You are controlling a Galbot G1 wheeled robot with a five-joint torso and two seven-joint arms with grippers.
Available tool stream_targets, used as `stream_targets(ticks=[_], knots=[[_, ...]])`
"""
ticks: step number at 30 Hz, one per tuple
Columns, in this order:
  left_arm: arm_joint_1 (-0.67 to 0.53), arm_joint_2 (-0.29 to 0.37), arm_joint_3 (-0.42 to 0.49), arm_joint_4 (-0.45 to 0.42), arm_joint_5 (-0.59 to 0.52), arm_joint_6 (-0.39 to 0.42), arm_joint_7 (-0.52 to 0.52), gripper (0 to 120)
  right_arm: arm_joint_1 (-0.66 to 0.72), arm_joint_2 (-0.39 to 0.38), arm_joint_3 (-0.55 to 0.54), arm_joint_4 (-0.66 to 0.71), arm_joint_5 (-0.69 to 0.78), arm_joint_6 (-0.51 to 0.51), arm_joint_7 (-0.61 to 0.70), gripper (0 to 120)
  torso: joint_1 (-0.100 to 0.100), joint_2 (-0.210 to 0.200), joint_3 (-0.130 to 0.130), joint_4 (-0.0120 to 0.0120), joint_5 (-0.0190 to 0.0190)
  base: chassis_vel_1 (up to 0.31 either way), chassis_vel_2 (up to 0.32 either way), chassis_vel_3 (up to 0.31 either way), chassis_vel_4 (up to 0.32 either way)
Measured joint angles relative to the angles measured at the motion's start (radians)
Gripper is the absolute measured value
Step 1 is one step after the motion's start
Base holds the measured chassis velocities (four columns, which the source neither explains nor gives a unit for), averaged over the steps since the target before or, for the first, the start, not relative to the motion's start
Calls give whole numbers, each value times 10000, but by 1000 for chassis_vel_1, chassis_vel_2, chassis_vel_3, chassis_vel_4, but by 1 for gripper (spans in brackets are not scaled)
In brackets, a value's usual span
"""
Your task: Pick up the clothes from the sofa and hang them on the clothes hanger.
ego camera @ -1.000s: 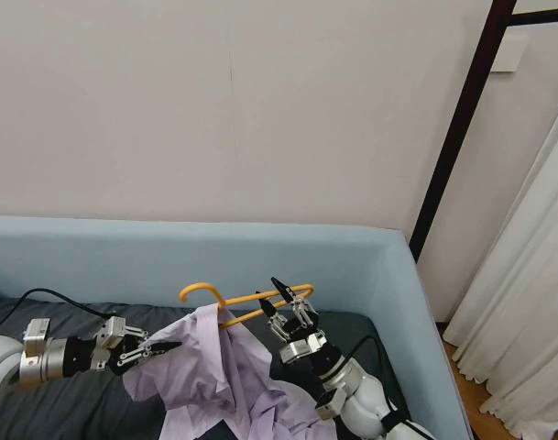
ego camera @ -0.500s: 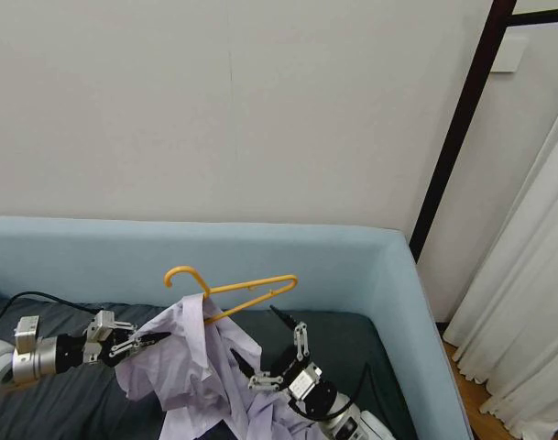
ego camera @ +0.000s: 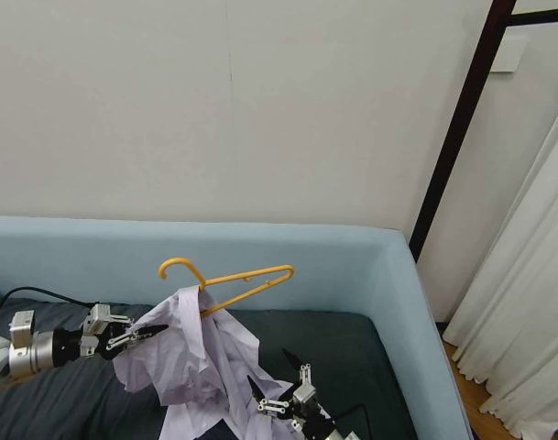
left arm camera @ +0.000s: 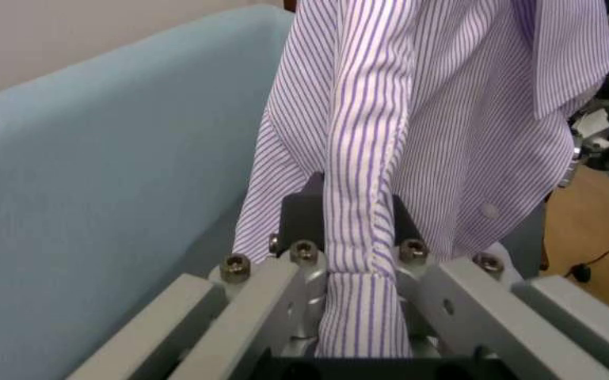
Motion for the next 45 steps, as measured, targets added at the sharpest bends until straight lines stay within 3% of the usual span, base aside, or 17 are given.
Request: stream_targets(ticks=[5,10,14,28,39,45], knots=[[-25,-1,16,78,-5,-22,142,3,328,368,-260,131,698,-546,706,100,0,0,0,2,-1,0,0,0,0],[0,-19,16,79,-5,-24,248,3,490,499,-392,-43,310,-896,769,100,0,0,1,2,-1,0,0,0,0],[19,-31,8,26,-5,-25,284,3,593,631,-449,-345,12,-1116,771,94,0,0,1,1,-1,0,0,0,0],[205,-12,-131,-134,-11,-25,302,3,722,614,-415,-326,-8,-1280,951,41,0,0,1,1,0,0,0,0,0],[273,-14,-209,-239,-31,-17,286,3,639,480,-264,-47,675,-1115,354,1,0,0,0,1,0,0,0,0,0],[280,-15,-256,-236,-125,-18,392,3,680,378,55,234,1232,-1169,450,0,1,0,0,1,1,0,0,0,0]])
